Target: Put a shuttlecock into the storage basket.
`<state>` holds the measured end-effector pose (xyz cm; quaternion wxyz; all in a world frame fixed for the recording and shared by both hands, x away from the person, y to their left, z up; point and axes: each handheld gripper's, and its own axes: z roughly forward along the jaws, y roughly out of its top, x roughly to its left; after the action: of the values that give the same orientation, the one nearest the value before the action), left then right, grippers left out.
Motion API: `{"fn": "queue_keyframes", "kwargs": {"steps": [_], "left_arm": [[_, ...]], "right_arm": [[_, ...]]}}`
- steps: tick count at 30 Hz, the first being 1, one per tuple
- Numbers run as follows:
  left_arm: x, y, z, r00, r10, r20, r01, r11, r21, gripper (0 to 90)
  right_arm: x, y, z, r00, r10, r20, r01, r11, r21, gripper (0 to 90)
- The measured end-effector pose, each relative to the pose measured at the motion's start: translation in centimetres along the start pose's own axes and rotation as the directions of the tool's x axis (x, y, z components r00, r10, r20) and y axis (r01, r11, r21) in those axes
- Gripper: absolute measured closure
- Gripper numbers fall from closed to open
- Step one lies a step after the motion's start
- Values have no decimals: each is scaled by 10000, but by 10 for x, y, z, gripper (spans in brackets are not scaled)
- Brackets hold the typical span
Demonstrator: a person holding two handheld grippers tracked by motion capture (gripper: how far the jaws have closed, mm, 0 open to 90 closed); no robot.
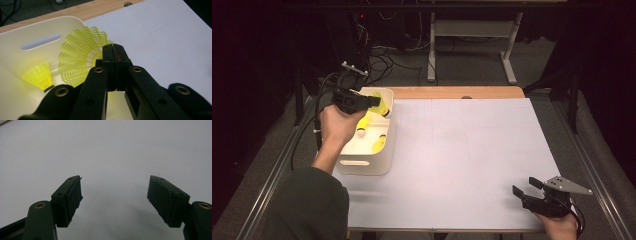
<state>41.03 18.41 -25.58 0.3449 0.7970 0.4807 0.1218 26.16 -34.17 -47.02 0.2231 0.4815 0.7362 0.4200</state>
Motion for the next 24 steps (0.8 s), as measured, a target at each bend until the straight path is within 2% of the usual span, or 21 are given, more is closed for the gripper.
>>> {"fn": "queue_keyframes", "kwargs": {"steps": [9, 24], "left_arm": [[6, -4, 2, 9998, -132, -175, 133, 9999, 44, 898], [13, -9, 14, 9981, -220, -577, 235, 9994, 256, 897]], "right_arm": [[0, 0, 0, 10000, -3, 3, 3, 10000, 3, 282], [0, 0, 0, 10000, 3, 10, -3, 10000, -4, 282]]}}
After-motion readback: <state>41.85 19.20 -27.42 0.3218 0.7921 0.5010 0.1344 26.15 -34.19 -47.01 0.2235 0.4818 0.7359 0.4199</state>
